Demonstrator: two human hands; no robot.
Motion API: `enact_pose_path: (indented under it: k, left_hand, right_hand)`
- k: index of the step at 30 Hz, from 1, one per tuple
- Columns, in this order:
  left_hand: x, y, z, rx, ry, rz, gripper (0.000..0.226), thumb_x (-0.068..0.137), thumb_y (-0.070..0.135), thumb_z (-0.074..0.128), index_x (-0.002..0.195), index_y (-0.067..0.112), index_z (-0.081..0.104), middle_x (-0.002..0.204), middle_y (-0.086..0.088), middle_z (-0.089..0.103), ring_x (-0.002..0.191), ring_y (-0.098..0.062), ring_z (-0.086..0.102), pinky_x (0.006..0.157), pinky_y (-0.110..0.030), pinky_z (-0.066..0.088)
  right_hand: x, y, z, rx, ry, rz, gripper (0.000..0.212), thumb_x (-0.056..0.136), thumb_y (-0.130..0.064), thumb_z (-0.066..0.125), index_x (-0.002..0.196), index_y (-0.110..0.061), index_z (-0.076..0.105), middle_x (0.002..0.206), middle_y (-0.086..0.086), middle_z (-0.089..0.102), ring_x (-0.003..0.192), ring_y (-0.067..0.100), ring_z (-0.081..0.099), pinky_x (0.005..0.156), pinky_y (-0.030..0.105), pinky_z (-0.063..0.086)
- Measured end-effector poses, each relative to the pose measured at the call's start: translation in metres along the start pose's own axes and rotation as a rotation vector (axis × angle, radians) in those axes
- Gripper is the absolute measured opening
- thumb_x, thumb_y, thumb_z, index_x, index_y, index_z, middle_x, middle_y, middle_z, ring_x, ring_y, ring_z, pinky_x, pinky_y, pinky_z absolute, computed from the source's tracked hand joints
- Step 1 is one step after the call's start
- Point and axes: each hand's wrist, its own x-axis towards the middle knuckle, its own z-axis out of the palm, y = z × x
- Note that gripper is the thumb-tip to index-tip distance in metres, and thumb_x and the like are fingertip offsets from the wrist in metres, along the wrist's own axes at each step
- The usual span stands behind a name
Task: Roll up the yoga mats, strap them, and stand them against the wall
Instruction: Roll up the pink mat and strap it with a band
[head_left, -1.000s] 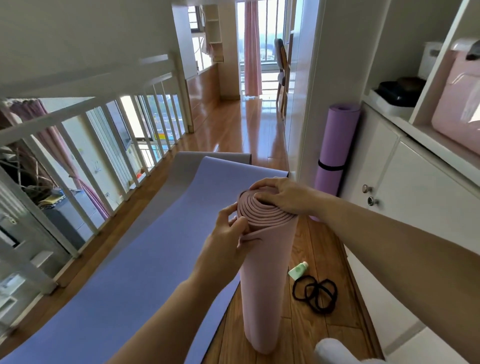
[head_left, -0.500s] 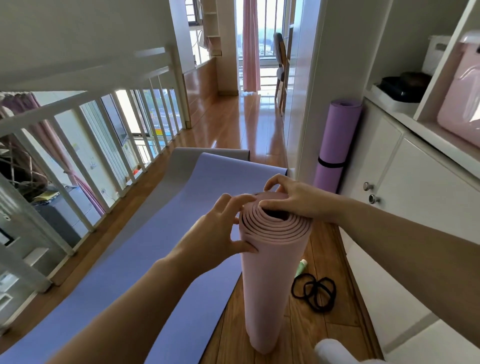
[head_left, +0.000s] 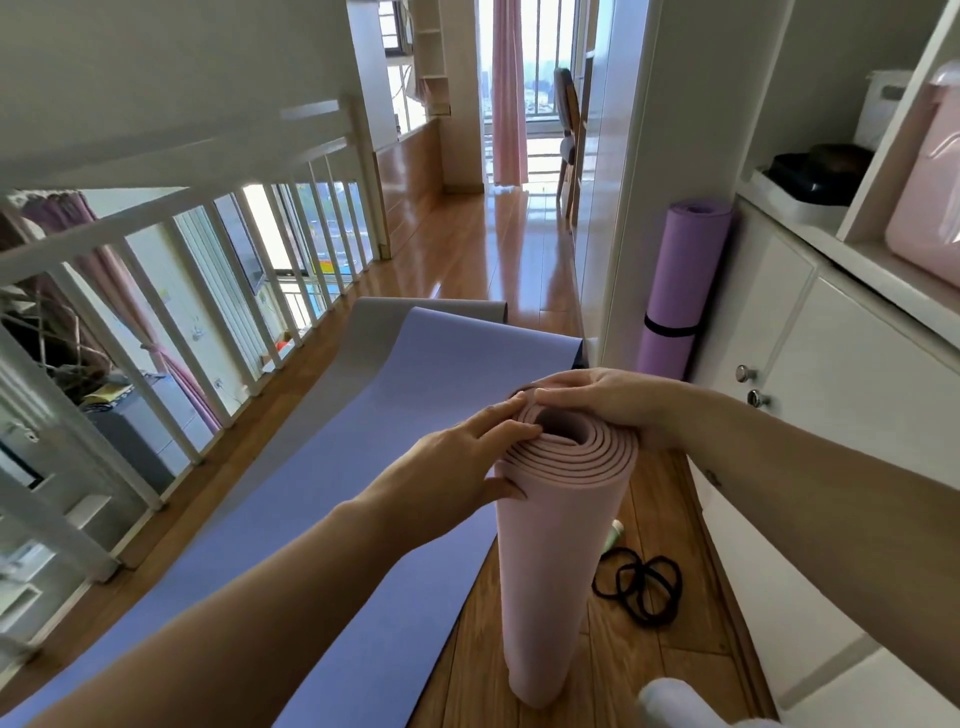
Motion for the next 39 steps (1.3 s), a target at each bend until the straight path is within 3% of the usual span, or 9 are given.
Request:
enact_pose_path:
  k: [5, 11, 14, 20, 24, 27, 31, 35, 39]
  left_hand:
    - [0.002, -0.001, -0.006, 0.086, -0.101, -0.060, 0.063, 0.092, 0.032, 0.058, 0.149, 0.023, 0.030, 0.159, 0.000, 0.016, 0.135, -0.026, 0.042, 0.108, -0.032, 0.037]
    - [-0.004, 0.002, 0.002, 0.145, -0.062, -0.055, 0.063, 0.096, 0.038, 0.049, 0.151, 0.024, 0.023, 0.161, 0.000, 0.007, 0.134, -0.025, 0.042, 0.105, -0.030, 0.039]
    - [-0.004, 0.009, 0.008, 0.074, 0.010, -0.005, 0.069, 0.092, 0.035, 0.054, 0.151, 0.017, 0.022, 0.160, -0.003, 0.012, 0.136, -0.026, 0.040, 0.103, -0.029, 0.040]
    - [-0.008, 0.010, 0.006, -0.284, 0.040, -0.196, 0.091, 0.084, 0.032, 0.069, 0.152, 0.022, 0.009, 0.159, 0.006, 0.011, 0.143, -0.010, 0.021, 0.111, -0.014, 0.017]
    - [-0.006, 0.004, -0.001, -0.149, -0.033, -0.169, 0.090, 0.084, 0.036, 0.069, 0.152, 0.016, 0.013, 0.160, 0.004, 0.011, 0.145, -0.013, 0.020, 0.110, -0.014, 0.016]
    - [-0.003, 0.008, -0.007, -0.079, -0.065, -0.190, 0.087, 0.087, 0.036, 0.065, 0.153, 0.016, 0.011, 0.160, 0.002, 0.012, 0.145, -0.014, 0.021, 0.112, -0.017, 0.017]
    - [0.003, 0.016, -0.005, 0.026, -0.125, -0.203, 0.085, 0.092, 0.039, 0.057, 0.153, 0.015, 0.003, 0.161, 0.000, 0.004, 0.146, -0.016, 0.018, 0.114, -0.023, 0.019]
    - [0.004, 0.021, -0.009, 0.121, -0.175, -0.208, 0.084, 0.094, 0.040, 0.051, 0.152, 0.012, -0.002, 0.161, -0.003, -0.001, 0.146, -0.017, 0.013, 0.114, -0.024, 0.016]
    - [0.000, 0.025, -0.014, 0.178, -0.200, -0.188, 0.081, 0.096, 0.040, 0.049, 0.153, 0.016, -0.002, 0.161, -0.005, -0.006, 0.148, -0.021, 0.002, 0.117, -0.030, 0.012]
  right_hand:
    - [0.002, -0.011, 0.023, -0.778, 0.316, -0.152, 0.047, 0.097, -0.056, 0.034, 0.136, -0.031, 0.045, 0.133, -0.003, 0.056, 0.115, 0.018, 0.053, 0.088, 0.028, 0.045]
    - [-0.015, -0.008, 0.025, -0.733, 0.321, -0.215, 0.056, 0.101, -0.049, 0.021, 0.153, -0.029, 0.014, 0.160, -0.008, 0.011, 0.147, 0.015, 0.008, 0.120, 0.037, 0.007]
    - [-0.022, 0.003, 0.035, -1.018, 0.225, -0.191, 0.064, 0.097, -0.059, 0.010, 0.153, -0.030, 0.001, 0.159, -0.014, -0.004, 0.147, 0.008, -0.007, 0.120, 0.041, 0.001]
    - [-0.035, 0.004, 0.035, -1.100, 0.156, -0.196, 0.092, 0.077, -0.082, 0.012, 0.151, -0.031, -0.010, 0.159, -0.014, -0.014, 0.145, 0.008, -0.016, 0.120, 0.043, -0.001]
    - [-0.031, 0.004, 0.044, -1.115, 0.208, -0.254, 0.098, 0.076, -0.086, 0.020, 0.153, -0.029, -0.002, 0.161, -0.010, -0.005, 0.147, 0.012, -0.010, 0.120, 0.045, -0.001]
    - [-0.034, 0.008, 0.049, -0.923, 0.426, -0.466, 0.104, 0.071, -0.090, 0.016, 0.149, -0.024, 0.032, 0.156, -0.005, 0.029, 0.146, 0.016, 0.017, 0.120, 0.043, 0.010]
    - [-0.054, 0.032, 0.057, -0.840, 0.708, -0.656, 0.071, 0.074, -0.074, 0.051, 0.116, -0.018, 0.064, 0.117, 0.000, 0.063, 0.113, 0.022, 0.054, 0.106, 0.045, 0.038]
    - [-0.064, 0.033, 0.071, -0.988, 0.517, -0.341, 0.083, 0.074, -0.047, 0.072, 0.142, -0.017, 0.035, 0.146, 0.000, 0.037, 0.143, 0.022, 0.016, 0.116, 0.055, 0.010]
    - [-0.058, 0.024, 0.066, -0.935, 0.445, -0.334, 0.075, 0.076, -0.026, 0.075, 0.140, -0.012, 0.037, 0.146, 0.004, 0.036, 0.144, 0.022, 0.009, 0.115, 0.055, 0.020]
